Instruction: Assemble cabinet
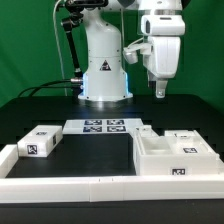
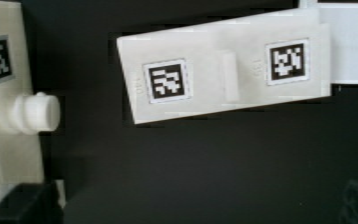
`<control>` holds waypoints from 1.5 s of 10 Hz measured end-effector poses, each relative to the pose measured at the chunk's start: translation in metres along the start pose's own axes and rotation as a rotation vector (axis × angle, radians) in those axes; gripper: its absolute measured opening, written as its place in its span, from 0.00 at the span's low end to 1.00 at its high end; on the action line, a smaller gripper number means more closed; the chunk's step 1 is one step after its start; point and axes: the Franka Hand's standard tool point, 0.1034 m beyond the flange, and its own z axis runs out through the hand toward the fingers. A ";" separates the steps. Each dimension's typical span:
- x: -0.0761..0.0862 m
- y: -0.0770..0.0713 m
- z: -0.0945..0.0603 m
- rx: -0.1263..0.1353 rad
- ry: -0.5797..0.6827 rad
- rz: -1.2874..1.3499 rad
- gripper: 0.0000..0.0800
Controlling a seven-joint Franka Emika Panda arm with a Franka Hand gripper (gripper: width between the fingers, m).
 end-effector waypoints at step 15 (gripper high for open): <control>-0.015 -0.014 0.075 0.119 0.094 -0.012 1.00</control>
Offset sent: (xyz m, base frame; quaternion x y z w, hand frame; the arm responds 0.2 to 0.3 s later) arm 0.0114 -0.0056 -0.0155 0.0145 0.0016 -0.0397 0.9991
